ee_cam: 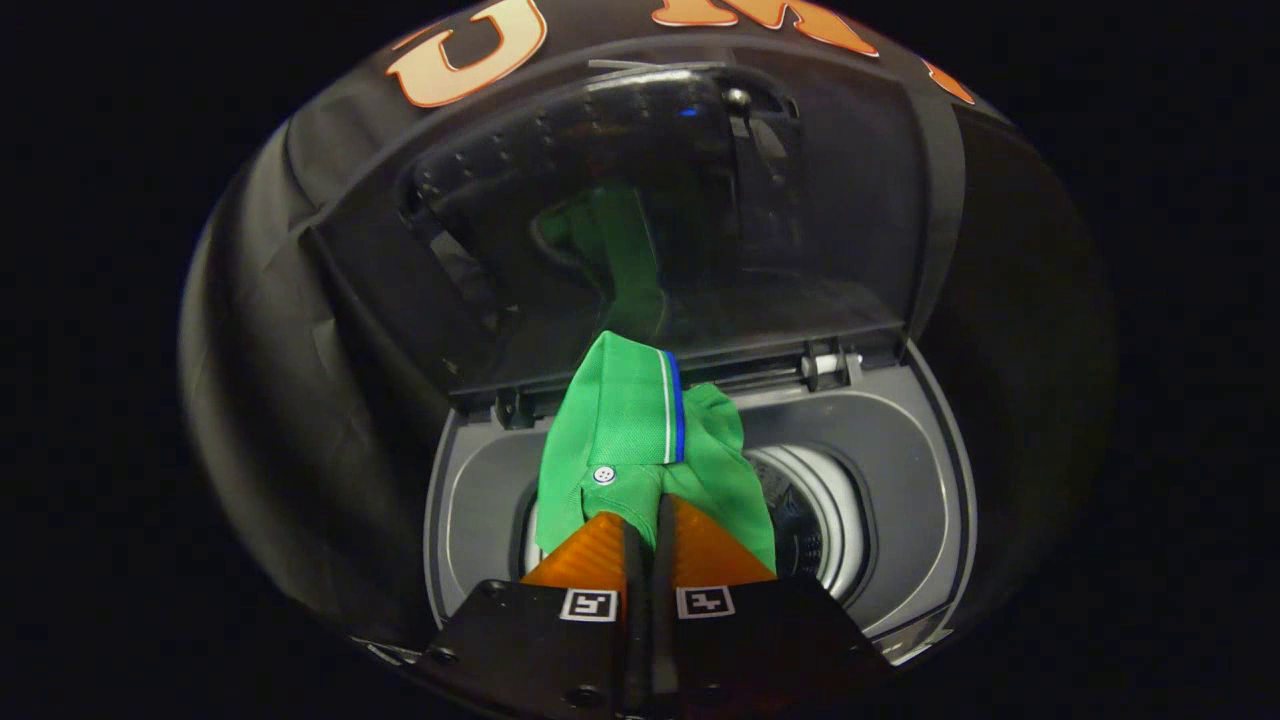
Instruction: Put the clothes into the washing machine and then close the washing machine lid.
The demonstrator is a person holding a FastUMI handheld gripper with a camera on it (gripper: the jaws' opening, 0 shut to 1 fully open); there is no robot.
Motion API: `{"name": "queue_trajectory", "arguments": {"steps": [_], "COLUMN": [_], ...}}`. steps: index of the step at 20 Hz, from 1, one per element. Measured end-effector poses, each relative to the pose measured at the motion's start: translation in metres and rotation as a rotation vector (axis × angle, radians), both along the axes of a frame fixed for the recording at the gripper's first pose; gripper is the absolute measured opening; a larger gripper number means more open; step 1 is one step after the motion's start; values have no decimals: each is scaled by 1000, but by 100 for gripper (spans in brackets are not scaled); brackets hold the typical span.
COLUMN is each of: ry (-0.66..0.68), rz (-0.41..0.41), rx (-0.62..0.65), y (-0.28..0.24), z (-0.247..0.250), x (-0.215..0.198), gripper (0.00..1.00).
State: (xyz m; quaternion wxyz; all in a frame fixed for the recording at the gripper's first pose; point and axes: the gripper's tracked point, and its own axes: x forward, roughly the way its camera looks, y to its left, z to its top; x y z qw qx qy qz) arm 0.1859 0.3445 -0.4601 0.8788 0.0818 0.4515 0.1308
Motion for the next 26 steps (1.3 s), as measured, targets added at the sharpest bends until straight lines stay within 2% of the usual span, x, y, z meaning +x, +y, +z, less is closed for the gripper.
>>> {"name": "queue_trajectory", "arguments": {"steps": [15,24,25,26], "ry": [133,158,156,153], "rz": [-26,-30,-28,-26], "rx": [-97,-142,-146,-139], "y": [-9,-16,-15,-15], "z": [-74,-92,-91,-91], "x": [10,10,9,11], "gripper": [8,9,14,26]}}
